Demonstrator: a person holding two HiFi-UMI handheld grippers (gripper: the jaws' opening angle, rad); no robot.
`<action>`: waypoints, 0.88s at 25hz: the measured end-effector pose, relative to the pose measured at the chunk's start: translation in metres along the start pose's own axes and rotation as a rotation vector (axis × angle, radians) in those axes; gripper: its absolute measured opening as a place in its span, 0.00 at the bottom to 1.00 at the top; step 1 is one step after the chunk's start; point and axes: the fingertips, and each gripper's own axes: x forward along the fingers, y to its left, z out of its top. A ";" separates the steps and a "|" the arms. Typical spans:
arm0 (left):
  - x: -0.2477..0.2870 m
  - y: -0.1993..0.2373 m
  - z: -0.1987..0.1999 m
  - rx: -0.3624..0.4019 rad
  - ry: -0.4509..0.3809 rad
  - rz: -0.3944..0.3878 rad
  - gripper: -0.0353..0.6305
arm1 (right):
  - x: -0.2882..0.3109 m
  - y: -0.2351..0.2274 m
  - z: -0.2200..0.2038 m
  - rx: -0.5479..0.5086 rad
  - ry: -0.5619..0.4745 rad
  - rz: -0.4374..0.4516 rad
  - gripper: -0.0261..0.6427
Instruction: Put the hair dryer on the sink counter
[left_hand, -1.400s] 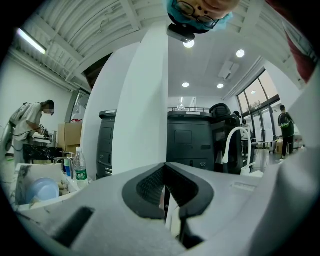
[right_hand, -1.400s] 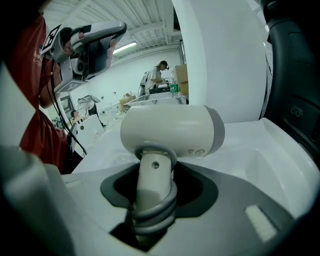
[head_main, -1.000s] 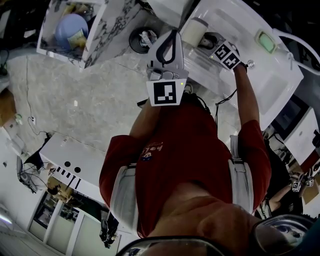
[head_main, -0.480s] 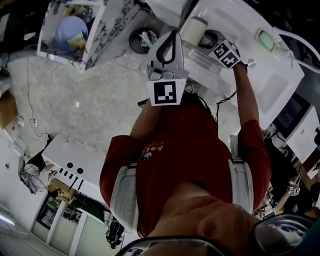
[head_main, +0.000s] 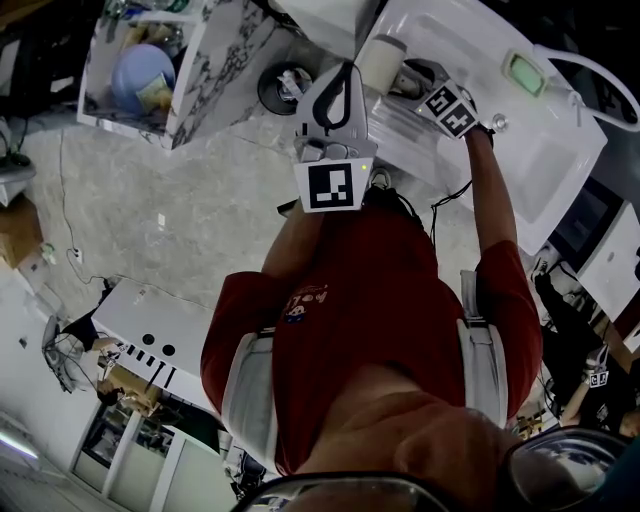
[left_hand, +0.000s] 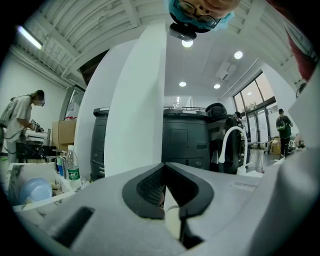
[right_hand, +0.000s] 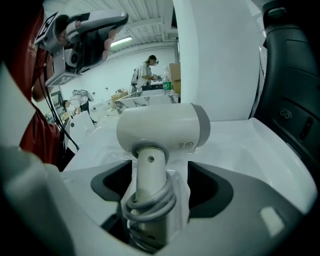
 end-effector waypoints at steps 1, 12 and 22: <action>0.000 -0.002 0.000 0.003 -0.001 -0.003 0.06 | -0.003 0.000 0.001 0.013 -0.012 -0.002 0.56; -0.007 -0.030 0.014 0.026 -0.024 -0.032 0.06 | -0.040 0.004 0.007 0.058 -0.091 -0.048 0.57; -0.019 -0.051 0.024 0.039 -0.049 -0.051 0.06 | -0.081 0.014 0.018 0.109 -0.206 -0.104 0.57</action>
